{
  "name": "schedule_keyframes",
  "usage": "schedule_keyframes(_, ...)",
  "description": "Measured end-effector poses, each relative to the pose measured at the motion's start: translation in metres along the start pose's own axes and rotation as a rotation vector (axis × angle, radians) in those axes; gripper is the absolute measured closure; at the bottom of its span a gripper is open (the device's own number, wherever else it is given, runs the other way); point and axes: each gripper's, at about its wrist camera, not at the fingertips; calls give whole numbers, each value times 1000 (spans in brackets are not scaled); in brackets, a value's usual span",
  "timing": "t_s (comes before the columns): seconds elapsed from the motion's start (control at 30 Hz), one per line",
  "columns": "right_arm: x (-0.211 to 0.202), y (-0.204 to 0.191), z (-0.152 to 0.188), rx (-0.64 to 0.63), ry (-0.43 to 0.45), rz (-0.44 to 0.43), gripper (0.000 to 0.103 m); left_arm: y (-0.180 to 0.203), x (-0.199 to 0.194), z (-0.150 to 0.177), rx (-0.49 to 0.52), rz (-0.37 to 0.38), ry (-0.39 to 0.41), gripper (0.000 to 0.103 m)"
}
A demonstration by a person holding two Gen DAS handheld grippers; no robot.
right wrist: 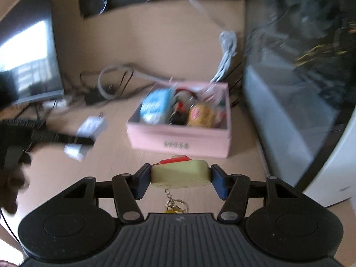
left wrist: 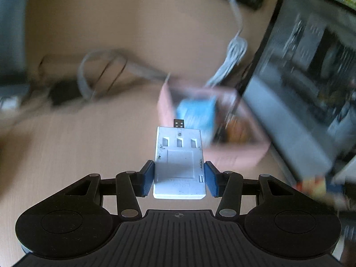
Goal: Organize objects
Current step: 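Carry the hub and keychain toy over the pink box with both tools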
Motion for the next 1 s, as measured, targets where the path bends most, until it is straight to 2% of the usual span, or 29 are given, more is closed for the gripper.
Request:
schedule_keyframes(0.13,-8,10,-4,13,22,26,45,15,32,-51,27,12,76,50)
schedule_keyframes(0.27,-12,20,-4,38,26,63,45,14,77,-83,-17,36,100,50)
schedule_keyframes(0.4,-10,30,0,86,-13,94,45,-2,144,-80,-102,75,46,52)
schedule_keyframes(0.5,-10,34,5,92,-33,103,45,-13,168,-71,-188,82,57,53)
schedule_keyframes(0.63,-8,35,10,92,-55,99,45,-30,150,-66,-292,68,111,53)
schedule_keyframes(0.73,-1,30,4,70,-58,88,45,-41,123,-64,-259,80,118,53)
schedule_keyframes(0.87,10,24,-28,47,-3,57,45,-54,91,-50,-241,90,86,54)
schedule_keyframes(1.0,33,21,-78,32,94,54,45,-64,65,-17,-260,75,20,55)
Point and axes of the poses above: each gripper's, at about its wrist camera, not at the fingertips, and x roughly the way its jaws point, y to its right, z to its underside, and after that the axes turned 13 degrees about y, right-handed
